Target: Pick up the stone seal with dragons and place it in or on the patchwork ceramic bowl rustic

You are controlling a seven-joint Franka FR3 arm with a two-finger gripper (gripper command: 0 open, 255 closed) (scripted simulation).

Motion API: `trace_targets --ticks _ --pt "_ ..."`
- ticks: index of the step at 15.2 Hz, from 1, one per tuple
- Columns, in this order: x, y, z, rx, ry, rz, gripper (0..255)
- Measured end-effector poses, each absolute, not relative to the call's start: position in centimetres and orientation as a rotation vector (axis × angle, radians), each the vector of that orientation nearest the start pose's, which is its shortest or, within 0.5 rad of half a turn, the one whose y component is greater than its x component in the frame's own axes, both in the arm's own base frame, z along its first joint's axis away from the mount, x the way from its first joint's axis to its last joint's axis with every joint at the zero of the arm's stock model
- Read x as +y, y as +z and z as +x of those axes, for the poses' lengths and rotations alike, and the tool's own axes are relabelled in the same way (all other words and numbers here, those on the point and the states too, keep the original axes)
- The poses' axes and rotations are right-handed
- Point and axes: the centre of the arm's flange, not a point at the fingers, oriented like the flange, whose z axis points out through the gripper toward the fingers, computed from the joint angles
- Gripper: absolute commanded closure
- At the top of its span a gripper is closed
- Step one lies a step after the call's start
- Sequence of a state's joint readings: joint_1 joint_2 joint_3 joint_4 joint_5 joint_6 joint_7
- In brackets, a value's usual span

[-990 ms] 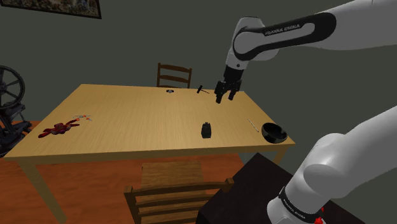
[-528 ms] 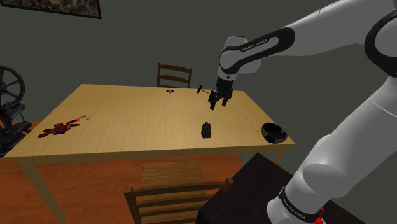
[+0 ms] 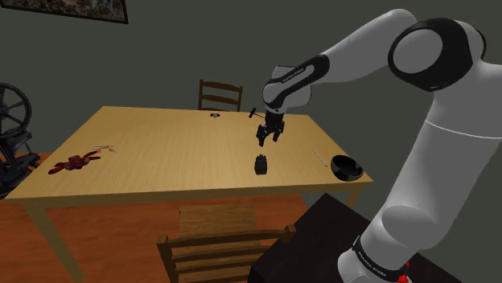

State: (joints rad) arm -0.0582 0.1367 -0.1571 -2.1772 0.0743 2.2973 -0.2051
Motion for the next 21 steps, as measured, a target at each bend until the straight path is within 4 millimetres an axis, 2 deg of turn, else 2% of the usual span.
trace_targets --ticks 11,16,21 --pt "-16.9 21.1 60.8 0.097 0.058 -3.123 0" --pt "-17.3 18.2 61.3 0.097 0.061 -3.124 0" --pt "-17.2 16.5 61.3 0.097 0.061 -3.124 0"
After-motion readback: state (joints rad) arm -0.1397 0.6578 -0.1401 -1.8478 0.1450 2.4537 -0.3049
